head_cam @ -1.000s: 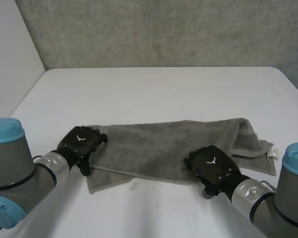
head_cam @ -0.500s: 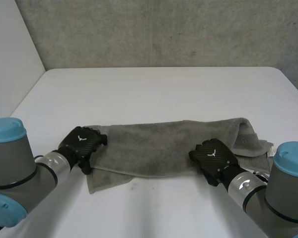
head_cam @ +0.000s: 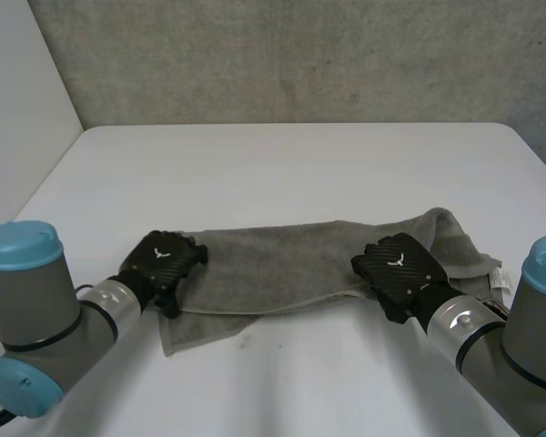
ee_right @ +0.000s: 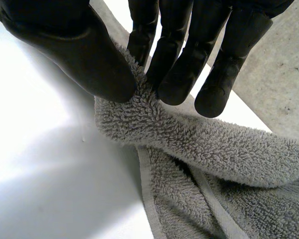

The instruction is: Fold the towel.

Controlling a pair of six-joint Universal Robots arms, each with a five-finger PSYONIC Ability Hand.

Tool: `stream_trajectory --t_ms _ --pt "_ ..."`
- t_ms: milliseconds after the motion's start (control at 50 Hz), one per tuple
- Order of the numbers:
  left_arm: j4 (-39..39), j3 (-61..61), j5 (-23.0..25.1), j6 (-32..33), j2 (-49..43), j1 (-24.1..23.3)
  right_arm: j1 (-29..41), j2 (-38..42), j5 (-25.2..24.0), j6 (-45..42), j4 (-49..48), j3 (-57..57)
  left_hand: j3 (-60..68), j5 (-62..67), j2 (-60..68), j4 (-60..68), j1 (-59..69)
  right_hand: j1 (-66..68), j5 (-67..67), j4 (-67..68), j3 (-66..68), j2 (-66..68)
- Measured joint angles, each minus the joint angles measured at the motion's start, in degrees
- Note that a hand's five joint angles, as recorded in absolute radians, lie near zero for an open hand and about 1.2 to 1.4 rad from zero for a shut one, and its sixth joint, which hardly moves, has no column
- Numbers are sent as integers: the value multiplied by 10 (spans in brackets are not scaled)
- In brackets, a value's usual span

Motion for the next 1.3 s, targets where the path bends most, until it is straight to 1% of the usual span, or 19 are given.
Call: stream_trajectory --t_ms 120,240,380,500,600,700,800,840,880,960,1020,1120,1180,1300 --pt "0 11 -1 -1 -13 -15 -1 -24 -3 20 18 -1 0 0 0 0 0 0 0 0 0 0" --pt "-1 19 -1 -2 -25 -25 -3 -54 -10 63 20 -3 0 0 0 0 0 0 0 0 0 0" --pt "-1 25 -2 -4 -31 -30 -4 -93 -28 89 28 -3 19 15 18 18 19 0 0 0 0 0" --pt "0 34 -2 -15 -31 -31 -5 -120 -37 92 48 -6 115 113 118 115 119 0 0 0 0 0" --pt "0 48 -2 -44 -32 -31 -6 -126 -38 90 57 -11 220 219 220 220 221 0 0 0 0 0" --pt "0 66 -2 -69 -36 -31 -7 -125 -38 89 59 -18 255 253 256 256 256 0 0 0 0 0" --pt "0 81 -2 -75 -46 -34 -8 -122 -39 89 59 -26 279 277 281 280 281 0 0 0 0 0" --pt "0 87 -2 -74 -54 -37 -10 -119 -40 89 58 -31 346 345 346 347 351 0 0 0 0 0" --pt "-1 98 -2 -72 -67 -40 -14 -109 -41 88 57 -43 390 386 393 391 387 0 0 0 0 0" --pt "-1 120 -4 -69 -88 -42 -18 -85 -42 86 57 -69 417 409 418 417 405 0 0 0 0 0" --pt "-3 155 -5 -68 -109 -42 -19 -47 -39 83 59 -113 423 414 423 423 409 1 0 0 0 0" --pt "-9 231 -8 -70 -135 -42 -18 26 -33 72 77 -212 426 416 427 427 411 1 1 0 0 0" --pt "-14 299 -10 -75 -148 -42 -15 78 -28 57 102 -302 427 416 427 427 413 2 4 0 0 0" --pt "-17 416 -30 -100 -163 -42 -10 139 -17 44 124 -442 427 419 428 427 413 2 4 0 0 0"
